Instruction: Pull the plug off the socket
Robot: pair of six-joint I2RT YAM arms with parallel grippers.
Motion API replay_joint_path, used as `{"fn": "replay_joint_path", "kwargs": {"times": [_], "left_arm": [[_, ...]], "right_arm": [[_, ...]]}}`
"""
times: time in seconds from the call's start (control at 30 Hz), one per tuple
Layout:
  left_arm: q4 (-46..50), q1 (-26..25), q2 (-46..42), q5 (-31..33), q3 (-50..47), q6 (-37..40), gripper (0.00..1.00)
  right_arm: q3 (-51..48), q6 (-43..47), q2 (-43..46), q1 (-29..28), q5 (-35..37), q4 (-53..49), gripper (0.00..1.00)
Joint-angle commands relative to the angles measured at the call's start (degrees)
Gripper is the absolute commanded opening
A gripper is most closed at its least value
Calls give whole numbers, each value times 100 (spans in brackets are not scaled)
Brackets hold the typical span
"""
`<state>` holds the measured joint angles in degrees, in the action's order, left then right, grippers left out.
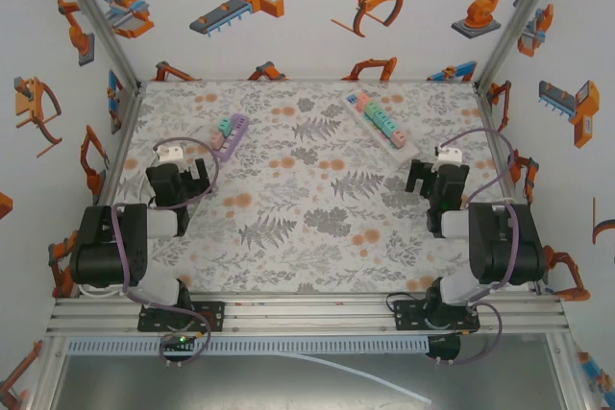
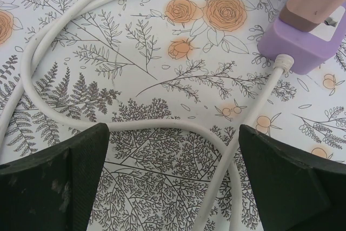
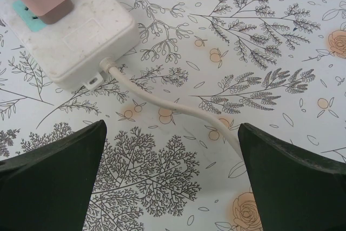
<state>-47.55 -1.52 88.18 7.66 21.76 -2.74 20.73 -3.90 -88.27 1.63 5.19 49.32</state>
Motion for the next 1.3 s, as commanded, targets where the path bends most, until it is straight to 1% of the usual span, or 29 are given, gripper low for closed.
{"fn": "replay_joint_path", "kwargs": {"times": [0.0,0.73,1.0,1.07,1.13,1.2,1.27], "left_arm": [[-41,-15,2,-43,149,-8,97],[-45,-8,3,-63,136,-16,97],[-58,-12,-3,-107,133,1,97],[-79,-15,-48,-116,104,15,97],[-148,-32,-228,13,7,-2,97],[-58,-80,-705,254,-175,-41,97],[445,-174,-1384,480,-246,-37,97]], "right_arm": [[124,-39,-15,-22,87,85,99],[115,-34,-13,-22,91,87,99],[-31,-13,109,-28,16,269,99],[-118,-23,376,-22,26,240,99],[-254,-20,891,-27,88,71,99],[-275,-180,1713,-33,274,-676,99],[-98,-677,2525,-23,434,-1765,99]]}}
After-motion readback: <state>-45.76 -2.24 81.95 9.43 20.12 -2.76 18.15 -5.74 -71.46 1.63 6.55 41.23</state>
